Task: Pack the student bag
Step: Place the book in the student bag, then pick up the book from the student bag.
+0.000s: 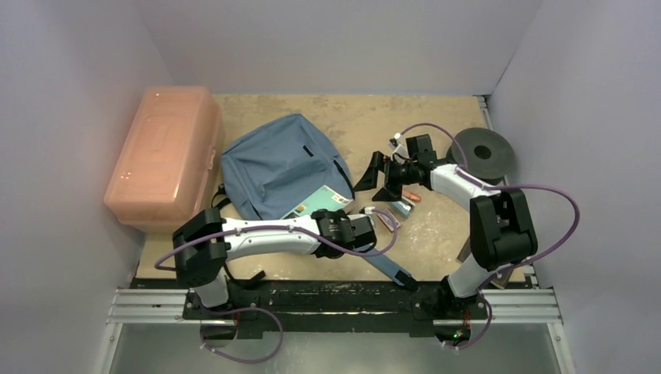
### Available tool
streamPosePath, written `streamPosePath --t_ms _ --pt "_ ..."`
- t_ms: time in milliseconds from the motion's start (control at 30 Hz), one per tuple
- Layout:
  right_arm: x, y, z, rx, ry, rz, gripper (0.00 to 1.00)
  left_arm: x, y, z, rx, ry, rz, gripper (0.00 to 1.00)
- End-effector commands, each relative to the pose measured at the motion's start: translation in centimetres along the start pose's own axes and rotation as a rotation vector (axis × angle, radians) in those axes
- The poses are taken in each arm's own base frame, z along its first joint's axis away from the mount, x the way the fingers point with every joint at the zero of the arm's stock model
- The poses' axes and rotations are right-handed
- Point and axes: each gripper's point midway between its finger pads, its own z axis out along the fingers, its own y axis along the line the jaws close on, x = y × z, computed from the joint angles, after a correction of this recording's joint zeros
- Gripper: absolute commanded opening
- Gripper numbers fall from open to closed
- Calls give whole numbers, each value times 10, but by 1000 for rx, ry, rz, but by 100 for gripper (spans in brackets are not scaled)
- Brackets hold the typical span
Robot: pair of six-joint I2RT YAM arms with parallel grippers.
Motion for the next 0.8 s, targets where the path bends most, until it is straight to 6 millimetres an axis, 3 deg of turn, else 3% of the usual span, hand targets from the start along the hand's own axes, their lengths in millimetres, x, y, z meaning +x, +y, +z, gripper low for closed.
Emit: streamPosePath --t_ms 0,100,167,300,400,500,600,633,767 --pt "-11 -14 -13 133 -86 -101 96 -15 26 -33 -3 -103 -74 20" --pt "-29 -28 -24 244 -193 -176 95 -17 37 -46 4 -133 -93 8" --pt "-44 -23 -33 260 -296 -233 95 -19 50 -57 19 -171 -125 0" --pt "-78 15 -68 211 -622 -450 96 -15 76 -83 194 -250 -269 0" --pt "-83 59 -103 101 -882 -743 99 -11 98 -111 354 -366 -412 0" --pt "-64 113 -132 -100 -1026 -1024 99 -4 114 -143 488 -495 -497 0" --pt "-8 170 -133 -465 -884 -1288 99 6 117 -172 603 -608 -512 0" --pt "10 187 -140 -581 -859 -1344 99 7 110 -186 680 -649 -501 0" --pt "66 205 -135 -825 -542 -1424 99 21 88 -217 841 -753 -396 0"
